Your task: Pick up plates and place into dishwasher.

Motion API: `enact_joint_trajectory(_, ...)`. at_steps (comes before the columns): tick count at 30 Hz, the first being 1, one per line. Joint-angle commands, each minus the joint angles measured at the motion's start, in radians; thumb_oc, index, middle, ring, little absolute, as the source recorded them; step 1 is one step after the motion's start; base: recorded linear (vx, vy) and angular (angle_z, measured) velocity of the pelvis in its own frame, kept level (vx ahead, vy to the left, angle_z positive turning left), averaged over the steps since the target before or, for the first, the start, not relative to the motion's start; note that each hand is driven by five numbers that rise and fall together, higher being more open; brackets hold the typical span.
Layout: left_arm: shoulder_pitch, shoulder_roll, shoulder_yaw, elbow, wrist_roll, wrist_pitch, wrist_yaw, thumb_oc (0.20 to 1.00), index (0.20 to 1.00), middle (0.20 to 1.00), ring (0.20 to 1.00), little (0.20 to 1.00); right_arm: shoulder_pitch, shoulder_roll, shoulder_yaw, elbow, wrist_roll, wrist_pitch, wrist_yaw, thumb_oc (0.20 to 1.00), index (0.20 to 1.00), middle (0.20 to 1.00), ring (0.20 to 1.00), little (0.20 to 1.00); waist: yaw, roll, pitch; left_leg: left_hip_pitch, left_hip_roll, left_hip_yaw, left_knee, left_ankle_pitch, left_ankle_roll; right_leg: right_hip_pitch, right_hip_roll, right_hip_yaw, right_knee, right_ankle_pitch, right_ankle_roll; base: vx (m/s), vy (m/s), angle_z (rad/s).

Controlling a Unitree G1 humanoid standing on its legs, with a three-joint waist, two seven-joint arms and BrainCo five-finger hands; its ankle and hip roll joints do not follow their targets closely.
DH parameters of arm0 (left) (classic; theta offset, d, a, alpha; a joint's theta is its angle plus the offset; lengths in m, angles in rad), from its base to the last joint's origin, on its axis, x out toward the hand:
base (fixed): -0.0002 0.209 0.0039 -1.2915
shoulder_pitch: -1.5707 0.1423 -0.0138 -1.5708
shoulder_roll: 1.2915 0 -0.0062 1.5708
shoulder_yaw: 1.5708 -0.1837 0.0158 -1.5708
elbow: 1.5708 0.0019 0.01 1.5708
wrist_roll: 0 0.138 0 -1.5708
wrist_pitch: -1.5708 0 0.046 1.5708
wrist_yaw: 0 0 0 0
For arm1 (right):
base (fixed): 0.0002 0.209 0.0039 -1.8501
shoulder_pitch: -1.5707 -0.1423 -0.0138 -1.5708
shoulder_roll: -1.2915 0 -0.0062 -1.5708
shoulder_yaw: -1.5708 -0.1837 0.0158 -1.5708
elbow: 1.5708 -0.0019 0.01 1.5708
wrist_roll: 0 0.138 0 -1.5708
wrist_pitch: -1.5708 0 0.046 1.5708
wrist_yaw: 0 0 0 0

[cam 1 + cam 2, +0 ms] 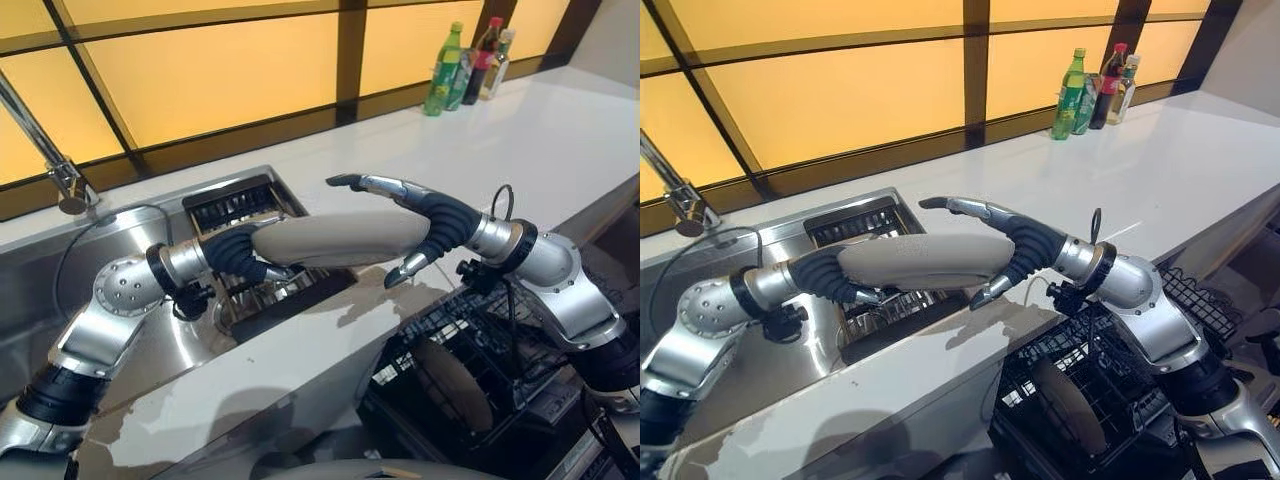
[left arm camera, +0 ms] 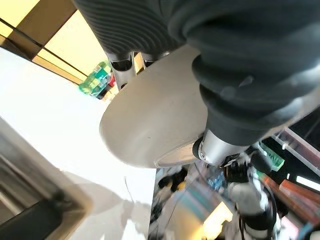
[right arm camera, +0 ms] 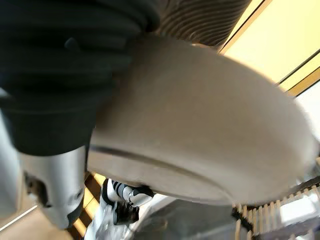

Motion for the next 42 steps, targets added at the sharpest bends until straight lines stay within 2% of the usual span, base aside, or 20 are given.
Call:
enact_joint_trajectory(1,-0.103,0.030,-0.094,-0.080,-0.036,0.018,-0.066,0.200,0.200,0.200,0.200,0.200,-0.099,-0.006,0.027,-0.041,0.062,-0.013,-0.033,1.000,1.000,1.000,1.000,1.000,-0.009,-0.016,-0.054,-0.117,-0.036,-0.026,-0.054,0.121,0.026,0.028,-0.003,-0.033,0.107,-0.141,0.003,0.06,-0.010,0.05)
enact_joint_trajectory(8,-0.120,0.016,-0.132,-0.072,-0.026,0.011,-0.050,0.200,0.200,0.200,0.200,0.200,-0.091,0.008,0.071,-0.045,0.072,0.002,0.034,1.000,1.000,1.000,1.000,1.000,-0.010,-0.019,-0.056,-0.113,-0.047,-0.033,-0.057,0.120,0.033,0.029,-0.003,-0.029,0.100,-0.133,0.004,0.02,0.013,0.06)
enact_joint_trajectory(14,-0.104,-0.012,-0.121,-0.059,-0.012,0.008,-0.017,0.200,0.200,0.200,0.200,0.200,-0.087,0.026,0.112,-0.062,0.064,0.045,0.107,1.000,1.000,1.000,1.000,1.000,-0.005,-0.022,-0.057,-0.113,-0.049,-0.033,-0.059,0.123,0.035,0.030,-0.002,-0.029,0.093,-0.128,0.004,0.01,0.006,0.04)
enact_joint_trajectory(15,-0.100,-0.014,-0.119,-0.059,-0.008,0.008,-0.012,0.200,0.200,0.200,0.200,0.200,-0.085,0.023,0.117,-0.065,0.061,0.048,0.114,0.464,0.464,0.464,0.464,0.464,-0.005,-0.022,-0.056,-0.113,-0.049,-0.032,-0.060,0.124,0.035,0.031,-0.002,-0.030,0.093,-0.128,0.004,0.00,0.000,0.00)
enact_joint_trajectory(16,-0.097,-0.015,-0.119,-0.055,-0.007,0.006,-0.005,0.200,0.200,0.200,0.200,0.200,-0.084,0.020,0.121,-0.064,0.059,0.050,0.124,0.200,0.200,0.200,0.200,0.200,-0.005,-0.022,-0.055,-0.113,-0.049,-0.032,-0.059,0.124,0.035,0.032,-0.002,-0.031,0.093,-0.128,0.003,0.00,0.000,0.00)
enact_joint_trajectory(23,-0.070,-0.029,-0.097,-0.038,0.008,-0.009,0.033,0.200,0.200,0.200,0.200,0.200,-0.081,0.018,0.118,-0.052,0.078,0.056,0.142,0.200,0.200,0.200,0.200,0.200,0.009,-0.026,-0.049,-0.118,-0.053,-0.036,-0.057,0.128,0.034,0.036,-0.001,-0.045,0.099,-0.135,0.000,0.00,-0.003,0.01)
enact_joint_trajectory(34,-0.015,-0.068,-0.037,-0.038,0.032,-0.025,0.064,0.200,0.200,0.200,0.200,0.200,-0.041,0.064,0.093,-0.037,0.010,0.064,0.088,0.200,0.200,0.200,0.200,0.200,0.024,-0.025,-0.046,-0.128,-0.054,-0.036,-0.056,0.136,0.032,0.037,0.001,-0.066,0.108,-0.139,-0.003,0.00,-0.020,0.06)
enact_joint_trajectory(37,0.002,-0.078,-0.014,-0.034,0.040,-0.022,0.106,0.200,0.200,0.200,0.200,0.200,-0.026,0.070,0.071,-0.033,0.006,0.053,0.048,0.200,0.200,0.200,0.200,0.200,0.024,-0.023,-0.046,-0.129,-0.054,-0.034,-0.056,0.136,0.033,0.039,0.002,-0.065,0.109,-0.141,-0.005,0.00,0.000,0.00)
enact_joint_trajectory(40,0.027,-0.096,0.015,-0.017,0.067,-0.012,0.190,0.200,0.200,0.200,0.200,0.200,-0.008,0.088,0.039,-0.019,-0.029,0.032,-0.003,0.200,0.200,0.200,0.200,0.200,0.024,-0.021,-0.046,-0.127,-0.053,-0.034,-0.055,0.135,0.033,0.040,0.003,-0.063,0.112,-0.143,-0.006,0.00,0.000,0.00)
enact_joint_trajectory(41,0.036,-0.106,0.026,-0.010,0.072,0.001,0.239,0.256,0.256,0.256,0.256,0.256,-0.003,0.093,0.027,-0.015,-0.045,0.023,-0.028,0.200,0.200,0.200,0.200,0.200,0.023,-0.021,-0.046,-0.126,-0.054,-0.034,-0.056,0.135,0.033,0.041,0.004,-0.063,0.112,-0.144,-0.006,0.00,0.000,0.00)
enact_joint_trajectory(42,0.047,-0.121,0.040,0.003,0.077,0.008,0.283,0.410,0.410,0.410,0.410,0.410,0.002,0.101,0.013,-0.012,-0.060,0.020,-0.045,0.200,0.200,0.200,0.200,0.200,0.023,-0.020,-0.046,-0.125,-0.053,-0.034,-0.055,0.135,0.034,0.041,0.004,-0.063,0.113,-0.144,-0.006,0.00,0.000,0.00)
